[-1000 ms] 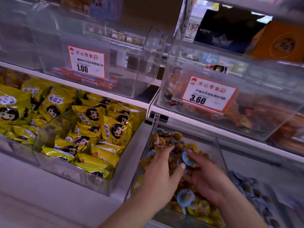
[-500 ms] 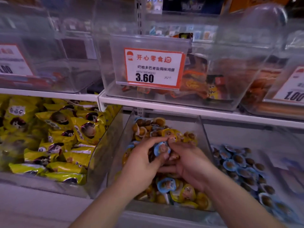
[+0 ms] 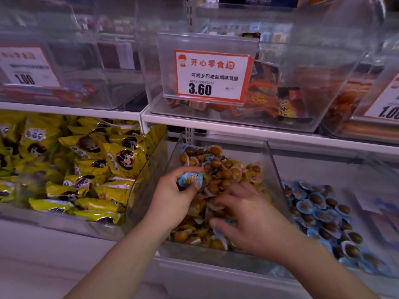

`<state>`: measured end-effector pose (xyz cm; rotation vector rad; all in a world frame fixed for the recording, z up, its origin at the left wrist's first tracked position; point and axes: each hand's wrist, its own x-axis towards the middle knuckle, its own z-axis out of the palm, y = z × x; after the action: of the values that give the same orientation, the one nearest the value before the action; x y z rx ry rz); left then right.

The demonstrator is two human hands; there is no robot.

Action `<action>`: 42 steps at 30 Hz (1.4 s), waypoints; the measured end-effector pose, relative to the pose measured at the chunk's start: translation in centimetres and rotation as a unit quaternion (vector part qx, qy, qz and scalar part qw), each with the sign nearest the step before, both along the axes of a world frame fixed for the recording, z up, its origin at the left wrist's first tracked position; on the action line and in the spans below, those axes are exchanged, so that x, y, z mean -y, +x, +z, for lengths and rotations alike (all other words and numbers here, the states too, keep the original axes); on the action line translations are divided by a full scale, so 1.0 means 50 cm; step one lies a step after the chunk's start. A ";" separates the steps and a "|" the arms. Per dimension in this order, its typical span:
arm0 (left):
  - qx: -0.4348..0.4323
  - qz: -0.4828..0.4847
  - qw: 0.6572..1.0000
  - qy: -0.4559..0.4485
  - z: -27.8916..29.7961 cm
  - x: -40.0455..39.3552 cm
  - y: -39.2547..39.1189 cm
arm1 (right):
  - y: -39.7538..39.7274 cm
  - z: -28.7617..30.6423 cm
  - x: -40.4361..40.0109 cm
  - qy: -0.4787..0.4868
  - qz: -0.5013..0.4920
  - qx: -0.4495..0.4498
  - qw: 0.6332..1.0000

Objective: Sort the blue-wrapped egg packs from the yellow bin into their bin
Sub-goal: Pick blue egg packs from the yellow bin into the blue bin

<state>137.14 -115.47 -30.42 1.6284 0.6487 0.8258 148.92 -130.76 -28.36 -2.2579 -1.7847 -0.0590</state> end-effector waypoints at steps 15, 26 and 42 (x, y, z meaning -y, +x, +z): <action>-0.022 -0.009 0.999 0.047 -0.004 -0.004 -0.013 | -0.036 -0.023 -0.052 0.004 -0.025 0.025 0.999; -0.045 -0.023 0.996 0.074 -0.001 -0.002 -0.022 | -0.031 -0.042 -0.059 -0.028 0.013 0.040 0.999; 0.059 0.030 0.992 0.111 0.021 0.099 0.028 | -0.023 0.033 -0.030 0.186 -0.095 -0.856 0.474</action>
<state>138.54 -120.40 -29.38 1.7501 0.5380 1.0610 147.75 -129.26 -26.70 -0.9245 -0.2224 1.1652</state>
